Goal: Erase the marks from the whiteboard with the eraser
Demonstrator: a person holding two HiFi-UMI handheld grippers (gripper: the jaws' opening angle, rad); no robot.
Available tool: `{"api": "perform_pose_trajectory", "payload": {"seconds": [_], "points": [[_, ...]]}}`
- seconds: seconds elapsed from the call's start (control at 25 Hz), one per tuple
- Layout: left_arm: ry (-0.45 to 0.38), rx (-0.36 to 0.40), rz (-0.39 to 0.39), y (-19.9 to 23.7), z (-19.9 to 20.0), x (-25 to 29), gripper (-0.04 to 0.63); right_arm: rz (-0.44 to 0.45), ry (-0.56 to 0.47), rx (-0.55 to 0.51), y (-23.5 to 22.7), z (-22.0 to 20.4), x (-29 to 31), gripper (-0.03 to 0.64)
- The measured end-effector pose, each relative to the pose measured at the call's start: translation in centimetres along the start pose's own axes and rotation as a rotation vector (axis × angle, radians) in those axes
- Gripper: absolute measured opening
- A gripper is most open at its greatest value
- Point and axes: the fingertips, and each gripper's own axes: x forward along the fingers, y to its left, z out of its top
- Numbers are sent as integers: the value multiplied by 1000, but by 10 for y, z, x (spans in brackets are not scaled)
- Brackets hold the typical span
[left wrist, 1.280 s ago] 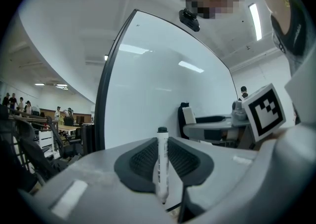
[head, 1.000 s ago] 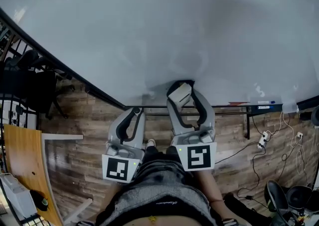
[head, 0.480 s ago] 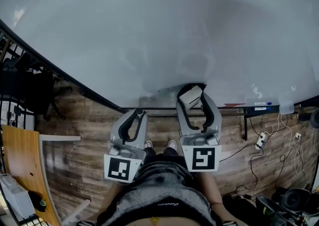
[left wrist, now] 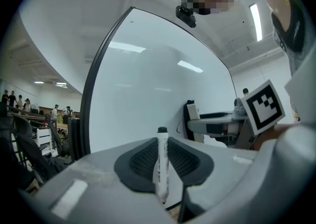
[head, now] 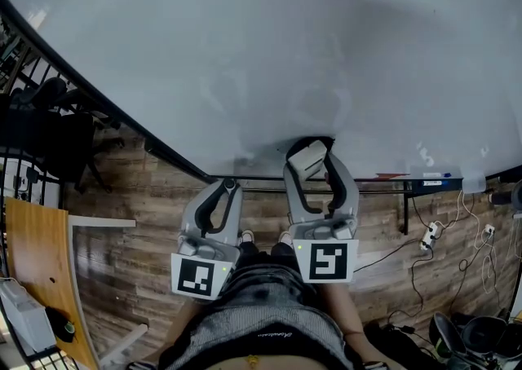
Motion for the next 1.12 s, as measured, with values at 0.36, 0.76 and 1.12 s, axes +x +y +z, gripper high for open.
{"api": "perform_pose_trajectory", "payload": {"seconds": [0.36, 0.76, 1.12], "points": [[10, -1, 24, 31, -2, -20, 75, 42, -6, 14, 42, 8, 18, 247], [25, 3, 53, 50, -8, -30, 75, 127, 8, 32, 77, 5, 34, 247], [28, -3, 53, 64, -10, -37, 75, 138, 12, 7, 93, 7, 40, 247]]}}
